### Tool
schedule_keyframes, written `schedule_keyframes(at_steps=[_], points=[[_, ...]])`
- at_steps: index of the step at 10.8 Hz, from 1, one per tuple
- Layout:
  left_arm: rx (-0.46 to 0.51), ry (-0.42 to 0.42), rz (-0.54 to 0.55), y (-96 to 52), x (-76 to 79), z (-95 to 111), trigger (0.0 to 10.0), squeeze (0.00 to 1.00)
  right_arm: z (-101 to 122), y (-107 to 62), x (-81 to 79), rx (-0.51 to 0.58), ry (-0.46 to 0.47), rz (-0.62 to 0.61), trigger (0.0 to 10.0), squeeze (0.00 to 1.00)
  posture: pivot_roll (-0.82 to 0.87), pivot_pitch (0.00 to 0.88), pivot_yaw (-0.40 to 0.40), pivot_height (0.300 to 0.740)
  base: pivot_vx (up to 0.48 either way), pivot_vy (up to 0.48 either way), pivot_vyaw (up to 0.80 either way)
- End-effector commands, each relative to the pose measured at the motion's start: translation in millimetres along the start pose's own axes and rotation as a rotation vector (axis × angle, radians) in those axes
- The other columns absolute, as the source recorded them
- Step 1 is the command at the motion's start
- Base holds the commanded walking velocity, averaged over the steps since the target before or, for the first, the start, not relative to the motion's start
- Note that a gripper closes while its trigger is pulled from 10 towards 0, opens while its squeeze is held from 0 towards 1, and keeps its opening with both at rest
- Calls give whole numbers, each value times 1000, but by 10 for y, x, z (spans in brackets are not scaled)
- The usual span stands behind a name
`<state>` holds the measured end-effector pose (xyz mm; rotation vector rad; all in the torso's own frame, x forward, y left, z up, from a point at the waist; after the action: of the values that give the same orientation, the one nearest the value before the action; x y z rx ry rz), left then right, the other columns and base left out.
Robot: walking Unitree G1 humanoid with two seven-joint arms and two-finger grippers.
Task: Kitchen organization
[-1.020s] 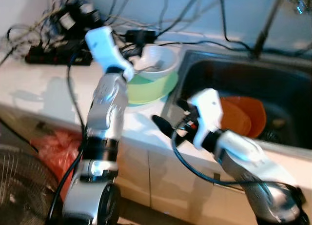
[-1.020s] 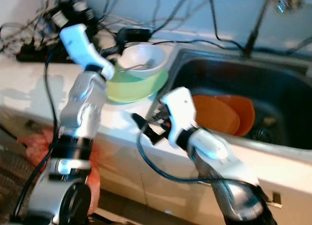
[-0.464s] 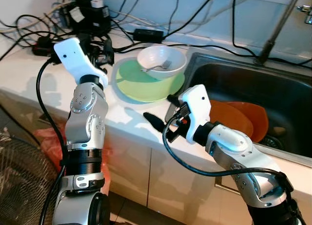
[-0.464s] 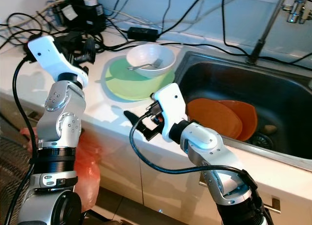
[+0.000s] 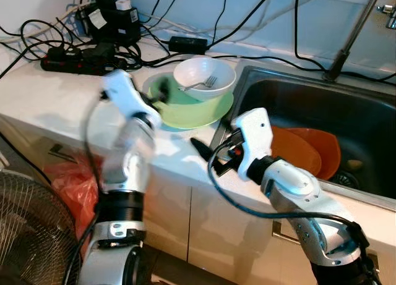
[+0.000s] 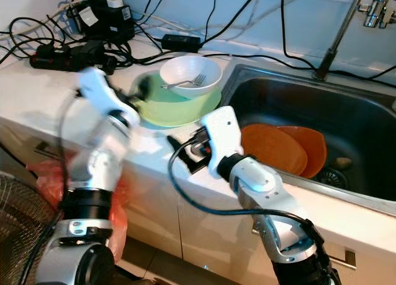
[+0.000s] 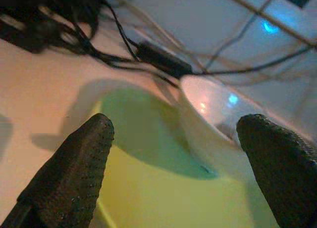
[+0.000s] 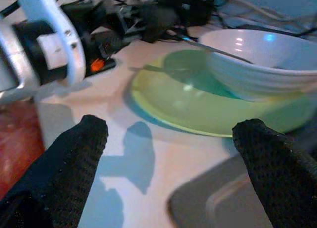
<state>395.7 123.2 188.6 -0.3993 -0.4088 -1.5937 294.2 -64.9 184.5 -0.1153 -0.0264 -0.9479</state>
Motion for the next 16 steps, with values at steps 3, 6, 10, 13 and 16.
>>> schedule_keyframes(at_steps=[3,6,10,13,16], points=[[-40,-21,-61,37,109,-101,10000,0,-92,-78,85,-39,12,-73,10000,0,-79,0,55,740,0,0,0],[-2,-23,-142,97,362,0,10000,0,-149,-141,35,-65,25,-77,10000,0,-117,0,83,740,0,0,0],[36,-33,-157,119,474,110,10000,0,-187,-175,30,-82,29,-85,10000,0,-124,0,85,740,0,0,0],[-7,-75,-63,210,262,-54,10000,0,-171,-214,54,-89,24,-89,10000,0,-144,0,80,740,0,0,0],[-3,-98,-35,277,177,-64,0,0,-177,-237,75,-95,23,-107,10000,0,-159,0,88,740,0,0,0]])
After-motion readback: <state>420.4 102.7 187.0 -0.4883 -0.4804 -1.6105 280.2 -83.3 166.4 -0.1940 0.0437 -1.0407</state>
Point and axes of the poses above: a point about 5 cm out from each wrist's last joint towards the gripper, its own y axis pointing out of the wrist towards the gripper, its own z axis along the axis of the wrist's last joint, x = y × z, the point moved 3 cm from there along y, pointing out of the wrist towards the gripper, and after that the axes turned 3 degrees about -y, right-handed, at the moved point
